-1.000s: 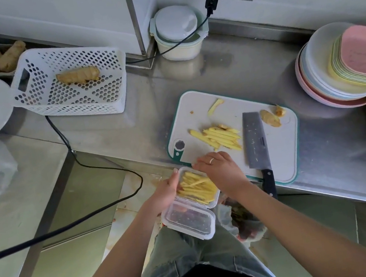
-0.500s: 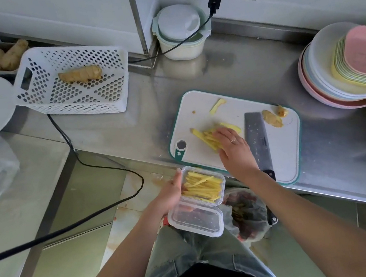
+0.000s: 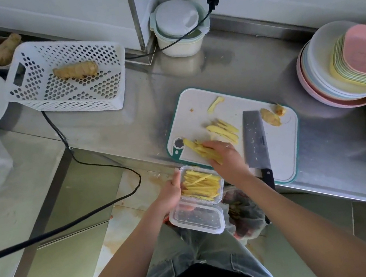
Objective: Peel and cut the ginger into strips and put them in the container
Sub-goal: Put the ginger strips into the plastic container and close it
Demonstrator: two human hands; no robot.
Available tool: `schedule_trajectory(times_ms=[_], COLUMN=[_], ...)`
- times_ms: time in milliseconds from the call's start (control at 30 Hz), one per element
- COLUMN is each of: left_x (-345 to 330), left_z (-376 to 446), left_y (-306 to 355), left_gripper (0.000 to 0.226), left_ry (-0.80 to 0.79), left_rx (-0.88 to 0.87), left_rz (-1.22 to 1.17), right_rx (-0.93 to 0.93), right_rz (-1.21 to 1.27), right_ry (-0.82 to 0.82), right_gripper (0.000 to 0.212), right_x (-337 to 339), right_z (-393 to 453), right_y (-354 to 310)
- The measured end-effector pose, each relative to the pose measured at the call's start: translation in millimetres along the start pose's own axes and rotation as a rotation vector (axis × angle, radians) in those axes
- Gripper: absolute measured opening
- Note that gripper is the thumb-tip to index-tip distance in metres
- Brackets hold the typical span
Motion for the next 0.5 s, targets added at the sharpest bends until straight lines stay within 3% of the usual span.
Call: schedule_trajectory(times_ms=[333, 433, 500], left_x=[1, 1, 3], left_z=[1, 0, 3], left_y=[0, -1, -4], left_gripper=[0.062, 0.068, 0.083], left_ry=[0.003, 0.010, 0.009], left_rx=[0.020, 0.014, 0.006], left_rz=[0.019, 0.004, -0.002], right_rx=[0.102, 0.209, 0.278], right_rz=[0.007, -0.067, -0.119], right_ry=[-0.086, -0.049, -0.099], right_gripper=[0.051, 0.049, 0.046], right_x=[-15, -24, -31], right_z=[-32, -47, -60], right_y=[-12, -13, -10])
Point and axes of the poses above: each hand's wrist, its own z-axis towards the middle knuckle, its own x-axis out of the back of the hand, y = z × x, the point moved 3 cm from there along z, towards the middle knuckle, and after that the axes turned 2 degrees about -x, right-handed, at the moved point
